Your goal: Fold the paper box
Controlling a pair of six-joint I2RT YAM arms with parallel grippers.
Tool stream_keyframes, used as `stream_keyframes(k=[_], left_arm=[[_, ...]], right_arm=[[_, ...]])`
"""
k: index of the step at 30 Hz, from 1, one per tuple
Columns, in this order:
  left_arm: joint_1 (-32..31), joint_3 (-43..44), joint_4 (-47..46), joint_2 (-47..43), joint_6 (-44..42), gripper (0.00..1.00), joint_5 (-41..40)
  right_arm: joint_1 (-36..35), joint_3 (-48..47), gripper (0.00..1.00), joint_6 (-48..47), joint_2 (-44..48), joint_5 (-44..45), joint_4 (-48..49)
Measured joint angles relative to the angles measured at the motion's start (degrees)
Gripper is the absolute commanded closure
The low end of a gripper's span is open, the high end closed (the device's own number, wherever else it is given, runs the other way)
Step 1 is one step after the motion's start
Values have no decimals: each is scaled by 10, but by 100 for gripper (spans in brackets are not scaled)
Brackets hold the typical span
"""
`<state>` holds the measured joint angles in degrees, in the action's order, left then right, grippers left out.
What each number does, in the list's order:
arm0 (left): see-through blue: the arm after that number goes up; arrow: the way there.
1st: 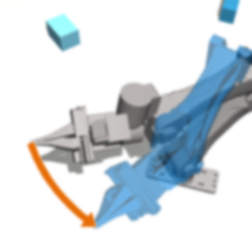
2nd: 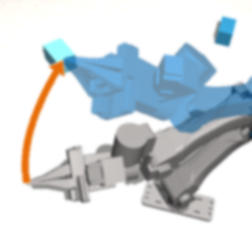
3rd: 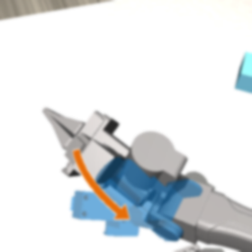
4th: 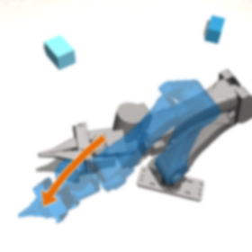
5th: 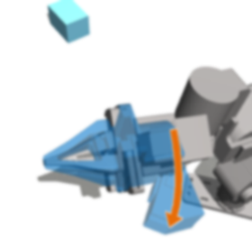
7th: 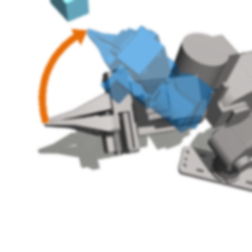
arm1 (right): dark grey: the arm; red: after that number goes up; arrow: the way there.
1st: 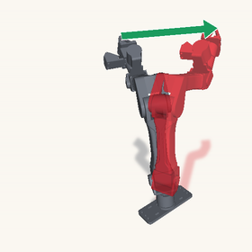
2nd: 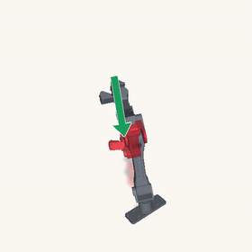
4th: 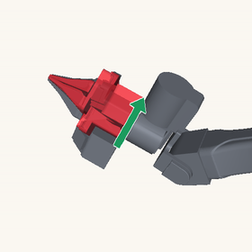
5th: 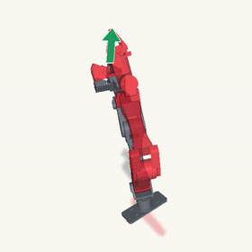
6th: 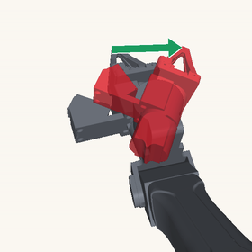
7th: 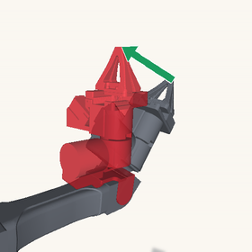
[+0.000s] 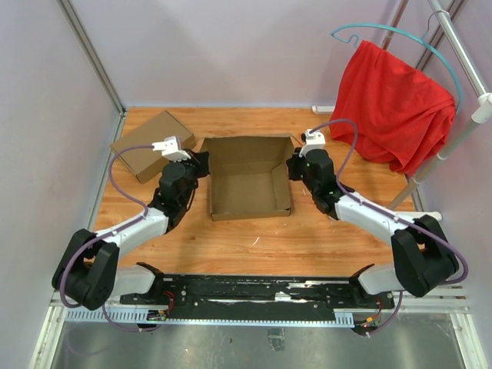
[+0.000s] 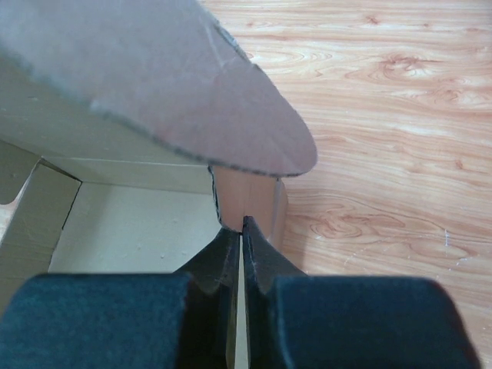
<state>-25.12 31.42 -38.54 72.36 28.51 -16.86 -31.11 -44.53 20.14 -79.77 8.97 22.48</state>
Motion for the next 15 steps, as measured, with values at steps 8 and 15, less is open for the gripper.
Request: stream_keyframes(k=[8,15], left_arm=[[-14,-45,-20,-34,17,100,0],[-37,-74,-30,-55,27,100,-14]], right_arm=[[-16,41,99,13,26,4,20],[-52,75,99,17,38,33,27]])
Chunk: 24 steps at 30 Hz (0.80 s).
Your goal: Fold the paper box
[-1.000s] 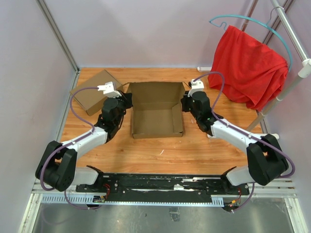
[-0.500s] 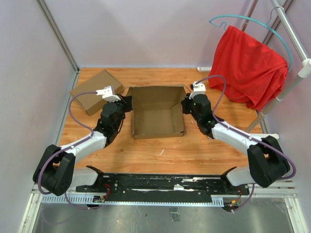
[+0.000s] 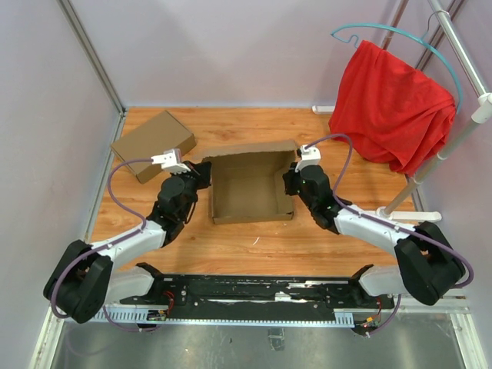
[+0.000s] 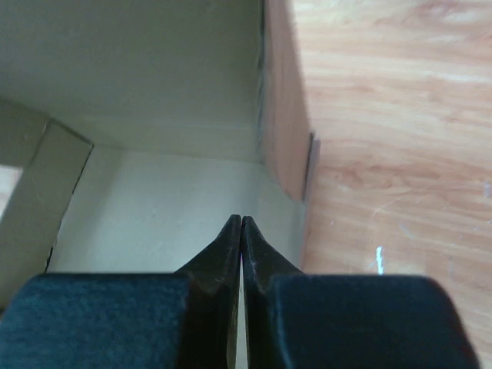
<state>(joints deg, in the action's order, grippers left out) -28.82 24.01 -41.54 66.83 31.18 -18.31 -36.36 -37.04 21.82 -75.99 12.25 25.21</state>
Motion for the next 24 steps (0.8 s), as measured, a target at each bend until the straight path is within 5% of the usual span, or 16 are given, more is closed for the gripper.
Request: stream_keyframes(k=[9,15,24], left_arm=[[-31,-44,-23,-26,14,100,-7],[-39,-72,-32,-42,23,100,-11],[-41,-78,-17,-56,23,100,-13]], right_arm=[[-26,75,99,22,0,18,-21],[-28,107,58,38,45,19,-37],[-38,113,52,40,309,13,-220]])
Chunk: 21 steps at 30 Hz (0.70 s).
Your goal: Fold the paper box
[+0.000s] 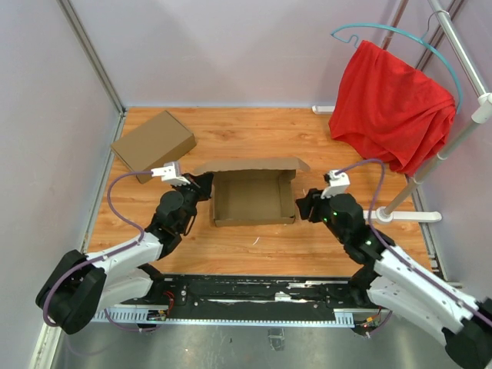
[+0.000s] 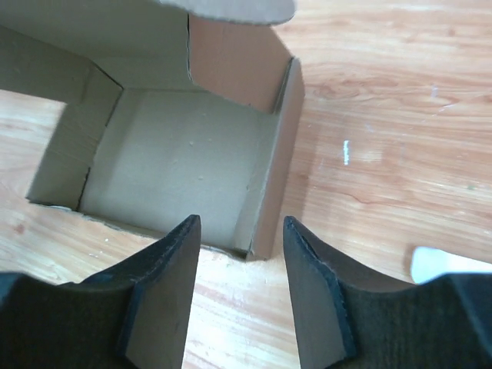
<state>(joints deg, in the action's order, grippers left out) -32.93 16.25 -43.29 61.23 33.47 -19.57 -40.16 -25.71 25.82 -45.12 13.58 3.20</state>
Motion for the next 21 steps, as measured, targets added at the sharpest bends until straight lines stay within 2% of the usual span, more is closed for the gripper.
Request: stream_keyframes(k=[6,9,12,17,21], left_arm=[[-8,-1,-2,7,0,100,-2],[-13,-4,-3,8,0,100,-3],[-17,-12,-5,2,0,100,-3],[-22,-27,22,-37,-5,96,0],[-22,-35,64,-77,-11,92,2]], right_arm=[[0,-26,58,-1,192,10,-136],[0,-56,57,-2,224,17,-158],[0,-100,57,-10,183,19,-162],[0,-205,55,-33,30,6,-145],[0,-254,56,-42,-69,-22,-111]])
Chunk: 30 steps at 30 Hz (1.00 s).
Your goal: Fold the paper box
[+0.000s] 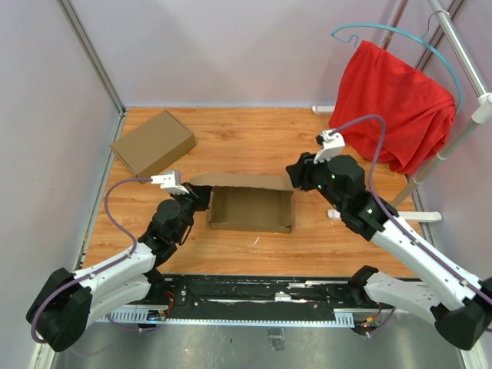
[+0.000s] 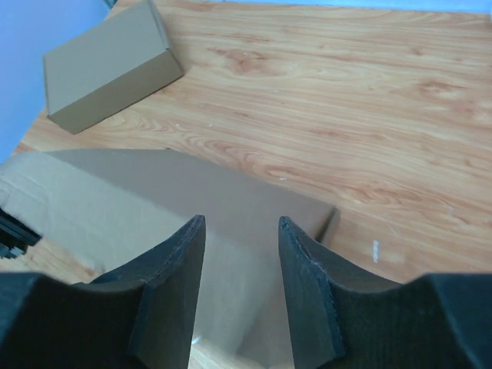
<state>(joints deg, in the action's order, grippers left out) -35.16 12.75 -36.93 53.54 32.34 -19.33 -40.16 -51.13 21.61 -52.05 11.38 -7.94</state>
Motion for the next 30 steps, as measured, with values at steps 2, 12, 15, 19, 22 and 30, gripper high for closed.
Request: stream_keyframes(k=[2,12,15,19,22,30], left_arm=[[0,-3,24,-16,-2,90,2],[-3,-6,166,0,-10,56,50],[-5,-5,196,-10,-4,36,59],[-6,-2,263,-70,7,35,63],[-6,6,314,-130,16,37,64],[-6,44,425,-250,58,99,107]], right_arm=[[0,-18,57,0,-41,-21,19],[-41,-47,58,5,-161,-84,69],[-51,-52,58,5,-177,-88,73],[-60,-52,57,5,-184,-84,73],[-62,-51,57,8,-181,-70,68],[-62,-43,60,9,-170,-71,34]])
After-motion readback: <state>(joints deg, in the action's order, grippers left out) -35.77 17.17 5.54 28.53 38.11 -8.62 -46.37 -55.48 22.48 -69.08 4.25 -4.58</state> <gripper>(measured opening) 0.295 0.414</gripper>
